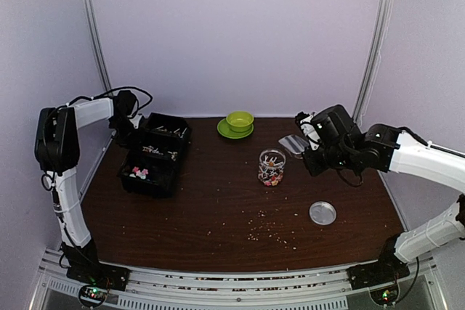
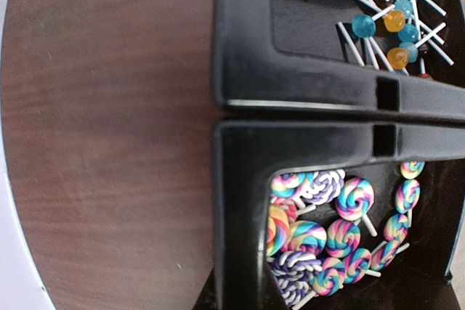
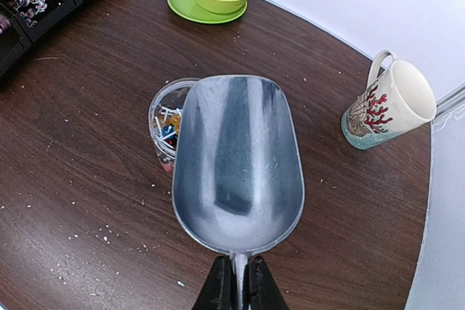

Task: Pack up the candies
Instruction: Place the plate at the corner of the board.

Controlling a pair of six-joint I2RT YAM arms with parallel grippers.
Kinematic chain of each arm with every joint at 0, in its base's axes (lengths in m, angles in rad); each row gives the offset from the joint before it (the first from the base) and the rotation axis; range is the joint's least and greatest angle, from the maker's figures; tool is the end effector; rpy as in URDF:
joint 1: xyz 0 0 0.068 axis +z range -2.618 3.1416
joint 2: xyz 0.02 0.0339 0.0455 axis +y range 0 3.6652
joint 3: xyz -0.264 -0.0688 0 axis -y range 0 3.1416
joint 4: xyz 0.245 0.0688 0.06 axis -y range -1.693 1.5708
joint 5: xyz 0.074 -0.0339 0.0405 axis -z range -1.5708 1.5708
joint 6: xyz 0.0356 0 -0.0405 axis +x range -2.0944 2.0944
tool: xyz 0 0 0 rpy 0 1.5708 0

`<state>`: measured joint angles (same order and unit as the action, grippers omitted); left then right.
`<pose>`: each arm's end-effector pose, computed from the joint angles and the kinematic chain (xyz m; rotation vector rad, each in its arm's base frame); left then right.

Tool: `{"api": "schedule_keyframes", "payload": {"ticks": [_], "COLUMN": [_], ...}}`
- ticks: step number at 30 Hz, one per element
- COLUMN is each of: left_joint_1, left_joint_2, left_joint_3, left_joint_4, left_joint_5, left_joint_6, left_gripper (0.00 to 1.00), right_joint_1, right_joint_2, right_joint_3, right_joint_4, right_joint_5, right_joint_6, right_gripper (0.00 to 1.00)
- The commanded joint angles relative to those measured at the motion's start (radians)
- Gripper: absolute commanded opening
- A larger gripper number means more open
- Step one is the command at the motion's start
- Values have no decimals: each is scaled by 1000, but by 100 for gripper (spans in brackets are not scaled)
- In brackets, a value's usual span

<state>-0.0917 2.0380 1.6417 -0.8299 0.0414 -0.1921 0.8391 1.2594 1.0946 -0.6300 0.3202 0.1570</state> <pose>0.4232 -0.0404 0.2069 -0.1306 2.8005 -0.1265 0.1862 0.1905 0.3069 -0.6298 2.2311 0.1235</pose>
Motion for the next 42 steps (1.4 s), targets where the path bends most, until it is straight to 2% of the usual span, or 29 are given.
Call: {"api": "schedule_keyframes", "payload": {"ticks": [1, 9, 17, 22, 31, 36, 42], "left_joint_1": [38, 88, 118, 133, 137, 136, 92], "left_joint_2": [39, 165, 229, 238, 196, 104, -106], "left_joint_3": [111, 201, 222, 225, 228, 212, 127], "left_joint_4": [28, -2, -3, -3, -19, -31, 10], "left_joint_5": [27, 47, 53, 67, 97, 123, 183], "left_joint_6": [16, 44, 66, 59, 10, -53, -103], "left_gripper": [0, 0, 1, 11, 41, 50, 65], "right_joint_1": [-7, -9, -9, -14, -121, -232, -363], "right_joint_2": [-35, -20, 17, 36, 56, 45, 79], "right_joint_3": [-7, 0, 13, 36, 36, -3, -48], "right_joint_4": [22, 13, 7, -2, 38, 80, 118], "right_joint_5": [35, 31, 11, 49, 71, 59, 16], "right_joint_6": [18, 29, 29, 26, 57, 101, 143], "right_gripper": [0, 0, 0, 0, 0, 0, 0]}}
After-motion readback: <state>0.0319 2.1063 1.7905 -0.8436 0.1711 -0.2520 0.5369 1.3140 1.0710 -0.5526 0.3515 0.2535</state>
